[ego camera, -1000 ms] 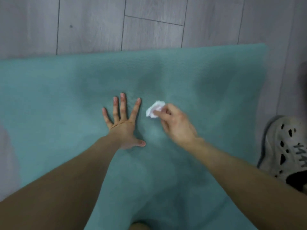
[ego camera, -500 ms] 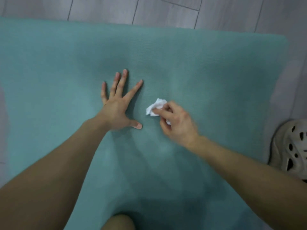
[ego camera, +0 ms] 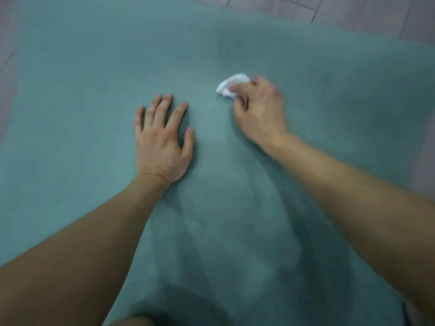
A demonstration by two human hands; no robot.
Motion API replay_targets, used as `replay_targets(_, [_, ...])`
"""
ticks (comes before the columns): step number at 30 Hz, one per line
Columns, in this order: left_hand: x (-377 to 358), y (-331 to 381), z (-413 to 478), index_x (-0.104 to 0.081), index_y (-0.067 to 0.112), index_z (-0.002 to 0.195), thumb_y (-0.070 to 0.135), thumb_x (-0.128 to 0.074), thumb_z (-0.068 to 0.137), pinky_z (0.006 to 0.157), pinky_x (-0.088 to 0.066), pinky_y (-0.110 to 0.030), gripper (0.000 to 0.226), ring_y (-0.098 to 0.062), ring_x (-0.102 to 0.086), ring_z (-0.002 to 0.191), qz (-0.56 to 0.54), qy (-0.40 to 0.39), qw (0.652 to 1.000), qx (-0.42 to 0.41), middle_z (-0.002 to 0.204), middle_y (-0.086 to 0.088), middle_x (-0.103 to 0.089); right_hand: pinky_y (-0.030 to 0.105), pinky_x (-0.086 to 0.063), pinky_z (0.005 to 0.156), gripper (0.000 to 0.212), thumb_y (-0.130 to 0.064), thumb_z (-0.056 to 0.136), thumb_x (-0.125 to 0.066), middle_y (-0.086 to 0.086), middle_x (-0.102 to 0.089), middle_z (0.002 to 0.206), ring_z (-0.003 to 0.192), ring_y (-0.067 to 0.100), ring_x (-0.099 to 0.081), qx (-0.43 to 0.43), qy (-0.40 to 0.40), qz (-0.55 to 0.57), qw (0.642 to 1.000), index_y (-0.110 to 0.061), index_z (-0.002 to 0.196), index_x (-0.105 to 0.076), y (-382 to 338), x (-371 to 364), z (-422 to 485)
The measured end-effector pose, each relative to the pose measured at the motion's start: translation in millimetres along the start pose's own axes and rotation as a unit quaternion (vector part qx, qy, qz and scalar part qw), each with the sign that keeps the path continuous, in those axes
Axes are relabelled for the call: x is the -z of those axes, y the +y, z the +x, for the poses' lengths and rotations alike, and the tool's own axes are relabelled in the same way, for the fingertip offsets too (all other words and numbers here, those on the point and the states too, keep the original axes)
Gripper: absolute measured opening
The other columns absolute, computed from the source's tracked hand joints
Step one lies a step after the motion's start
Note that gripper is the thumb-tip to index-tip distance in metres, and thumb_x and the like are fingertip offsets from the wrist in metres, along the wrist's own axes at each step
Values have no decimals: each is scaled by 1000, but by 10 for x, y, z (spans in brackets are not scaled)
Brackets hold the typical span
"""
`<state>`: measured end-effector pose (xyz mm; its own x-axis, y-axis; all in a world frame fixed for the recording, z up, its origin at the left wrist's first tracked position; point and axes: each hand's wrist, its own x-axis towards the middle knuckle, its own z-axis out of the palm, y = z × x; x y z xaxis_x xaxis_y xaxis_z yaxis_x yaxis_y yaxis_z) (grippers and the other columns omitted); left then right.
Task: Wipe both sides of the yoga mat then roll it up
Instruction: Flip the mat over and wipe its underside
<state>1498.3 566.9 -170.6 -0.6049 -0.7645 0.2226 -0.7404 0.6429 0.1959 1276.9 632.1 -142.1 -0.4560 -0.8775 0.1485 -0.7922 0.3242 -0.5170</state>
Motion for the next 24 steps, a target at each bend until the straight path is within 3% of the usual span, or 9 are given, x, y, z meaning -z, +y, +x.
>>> replay_targets(3, [-3,7,22,-51,22,152,45,-45,103,126,-19,-55,55,-29,-33,154,7,-8,1000,3,164,-8,-41,33,-48,76,32,-14,90,-62,7,-59,94,82,23,-57,115,-94,64,987,-25,116,-78,-144,93,-1008])
replay_targets(6, [15,-13,32,-51,20,152,40,-46,103,125,-21,-56,53,-31,-33,154,4,-14,1000,2,165,-9,-41,36,-53,79,33,-12,93,-61,8,-57,98,85,27,-59,202,-170,71,962,-24,119,-78,-18,176,-864])
replay_targets(8, [23,-5,32,-51,20,152,39,-45,103,125,-21,-57,53,-32,-34,154,7,-23,1000,3,164,-9,-41,39,-52,81,36,-26,98,-50,13,-56,102,91,35,-61,160,-107,29,981,-27,121,-77,106,152,-108])
replay_targets(11, [42,-15,37,-51,21,152,38,-44,103,124,-21,-57,53,-31,-33,154,12,-28,1000,3,164,-8,-41,28,-37,84,35,-29,103,-45,15,-56,118,108,36,-60,17,3,-26,1000,-29,128,-70,262,205,1081])
replay_targets(14, [33,-13,39,-52,20,151,37,-45,102,124,-22,-58,52,-32,-34,154,12,-27,1000,0,163,-9,-42,28,-43,90,37,-27,103,-47,9,-61,128,115,29,-62,-84,61,-15,994,-28,131,-69,224,94,1279])
replay_targets(17, [48,-9,40,-53,19,151,36,-46,101,124,-22,-59,53,-33,-34,153,9,-28,1000,1,163,-10,-42,30,-48,91,37,-14,94,-59,5,-67,122,103,21,-63,-17,42,27,999,-28,125,-73,-81,-31,423])
replay_targets(21, [37,-17,44,-54,17,151,35,-46,101,123,-23,-60,54,-34,-34,153,7,-29,1000,1,163,-12,-41,39,-58,75,35,-13,93,-65,5,-63,103,84,22,-61,97,-109,68,987,-23,127,-71,-444,0,-987])
replay_targets(22, [37,-16,39,-54,16,150,35,-46,101,123,-23,-60,54,-34,-34,153,6,-28,1000,3,163,-12,-41,39,-58,72,33,-17,96,-62,6,-61,100,82,25,-62,114,-131,74,982,-23,127,-71,-451,21,-1032])
replay_targets(24, [49,-16,36,-54,16,151,35,-46,101,123,-23,-60,53,-34,-34,154,8,-31,999,2,163,-12,-41,37,-57,78,30,-28,103,-51,3,-62,105,87,24,-63,118,-97,71,986,-32,125,-71,-349,41,-558])
